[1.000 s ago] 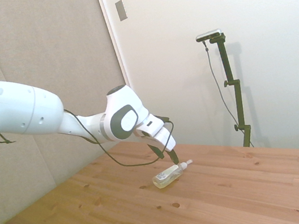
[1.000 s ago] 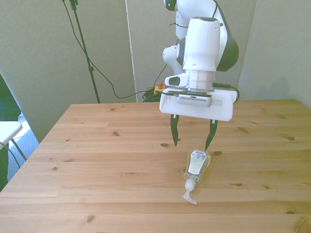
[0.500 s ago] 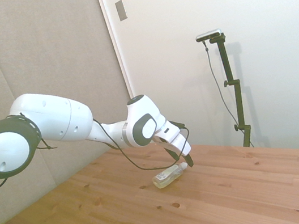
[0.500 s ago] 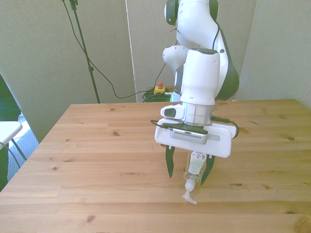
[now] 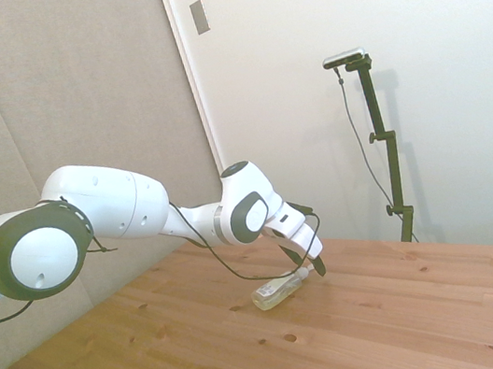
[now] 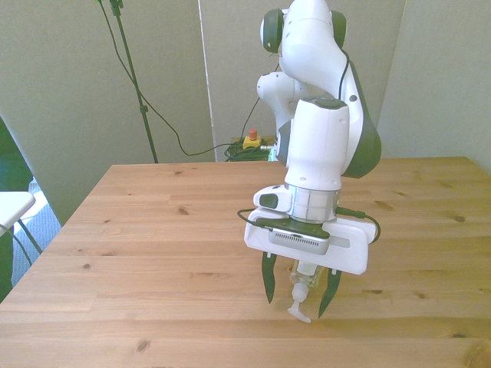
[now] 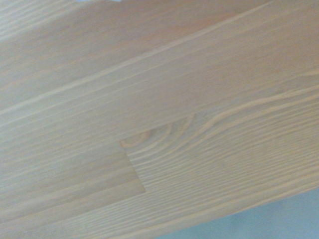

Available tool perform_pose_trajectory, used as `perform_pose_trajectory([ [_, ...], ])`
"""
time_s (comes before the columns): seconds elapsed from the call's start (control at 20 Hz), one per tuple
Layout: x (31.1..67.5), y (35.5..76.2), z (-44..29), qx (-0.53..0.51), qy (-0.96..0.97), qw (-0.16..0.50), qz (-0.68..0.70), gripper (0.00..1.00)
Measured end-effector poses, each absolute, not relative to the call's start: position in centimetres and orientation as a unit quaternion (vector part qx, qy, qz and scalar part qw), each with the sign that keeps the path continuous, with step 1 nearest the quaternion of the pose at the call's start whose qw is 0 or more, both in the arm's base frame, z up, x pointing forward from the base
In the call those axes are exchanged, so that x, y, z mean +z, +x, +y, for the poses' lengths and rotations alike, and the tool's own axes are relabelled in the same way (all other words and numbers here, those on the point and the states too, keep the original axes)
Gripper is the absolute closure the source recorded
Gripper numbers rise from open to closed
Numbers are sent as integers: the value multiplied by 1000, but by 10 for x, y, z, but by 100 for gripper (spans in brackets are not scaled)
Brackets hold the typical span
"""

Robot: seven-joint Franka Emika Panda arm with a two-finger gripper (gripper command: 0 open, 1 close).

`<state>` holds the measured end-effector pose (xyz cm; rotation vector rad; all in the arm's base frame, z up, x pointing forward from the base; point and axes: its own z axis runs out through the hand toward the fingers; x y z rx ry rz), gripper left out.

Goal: Stand the sanitizer

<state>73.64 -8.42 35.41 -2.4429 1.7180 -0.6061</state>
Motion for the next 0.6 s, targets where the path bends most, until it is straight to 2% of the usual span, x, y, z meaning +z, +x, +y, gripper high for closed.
perform_pose_trajectory([
  [0.6, 355, 745, -84, -174, -802, 36, 570, 100],
])
